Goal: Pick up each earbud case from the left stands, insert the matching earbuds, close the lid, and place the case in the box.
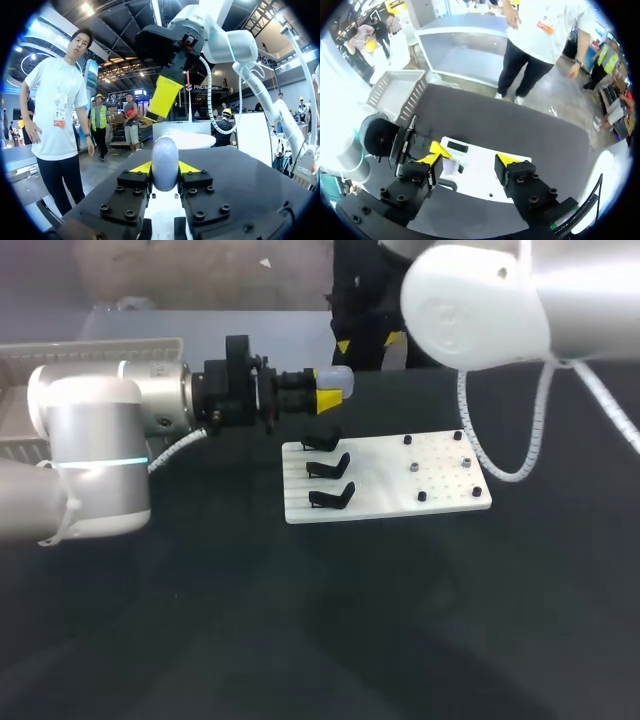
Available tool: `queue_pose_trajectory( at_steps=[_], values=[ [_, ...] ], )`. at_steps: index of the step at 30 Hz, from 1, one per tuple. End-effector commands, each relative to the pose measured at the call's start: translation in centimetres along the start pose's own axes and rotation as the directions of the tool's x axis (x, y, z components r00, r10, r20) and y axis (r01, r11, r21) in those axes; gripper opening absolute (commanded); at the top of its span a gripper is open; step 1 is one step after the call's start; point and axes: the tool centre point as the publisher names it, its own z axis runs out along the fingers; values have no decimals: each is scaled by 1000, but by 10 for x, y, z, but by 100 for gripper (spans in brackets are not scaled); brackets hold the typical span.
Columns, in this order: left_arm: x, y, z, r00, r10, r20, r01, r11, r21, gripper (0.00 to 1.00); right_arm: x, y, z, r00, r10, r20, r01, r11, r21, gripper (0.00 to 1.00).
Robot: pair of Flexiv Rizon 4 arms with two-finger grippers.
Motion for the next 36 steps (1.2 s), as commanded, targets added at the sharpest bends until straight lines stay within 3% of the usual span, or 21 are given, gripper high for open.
queue_pose_trajectory(
  at_steps=[1, 4, 10, 20, 28, 36],
  values=[
    [-13, -4, -27, 999, 31, -10, -31, 998, -47, 0, 28, -13, -18, 991, 15, 135, -15, 1000, -1, 100],
    [-21, 3, -50, 998, 60, -23, -62, 996, -71, 0, 36, -19, -23, 989, 33, 146, -34, 999, 9, 100],
    [-29, 30, -116, 988, 110, -104, -128, 973, -192, 0, 51, -27, -27, 988, 67, 136, -71, 997, 31, 100],
    [-33, 58, -216, 981, 135, -143, -176, 925, -338, 0, 76, -21, -33, 983, 64, 173, -78, 994, 76, 100],
    [-5, 79, -281, 972, 121, -202, -196, 894, -404, 0, 88, -14, -33, 985, 92, 143, -105, 991, 87, 100],
    [39, 101, -313, 979, 38, -198, -122, 894, -430, 0, 94, -3, -33, 985, 93, 148, -105, 991, 78, 100]
  ],
)
